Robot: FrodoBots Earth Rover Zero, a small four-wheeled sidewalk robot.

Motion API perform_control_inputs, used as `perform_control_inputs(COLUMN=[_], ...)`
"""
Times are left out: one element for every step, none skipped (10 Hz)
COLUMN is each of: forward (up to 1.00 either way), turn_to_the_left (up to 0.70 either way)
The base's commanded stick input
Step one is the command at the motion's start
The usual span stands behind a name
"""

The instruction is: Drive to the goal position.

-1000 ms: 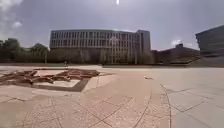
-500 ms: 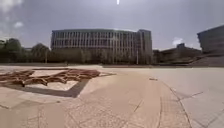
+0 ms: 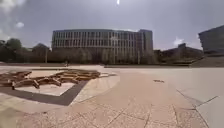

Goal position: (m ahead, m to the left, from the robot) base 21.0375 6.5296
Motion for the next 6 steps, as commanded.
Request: perform_control_inputs(forward=[0.7, 0.7, 0.7, 0.7, 0.7, 0.7], turn_to_the_left=[-0.32, -0.29, -0.05, 0.03, 0.03, 0.03])
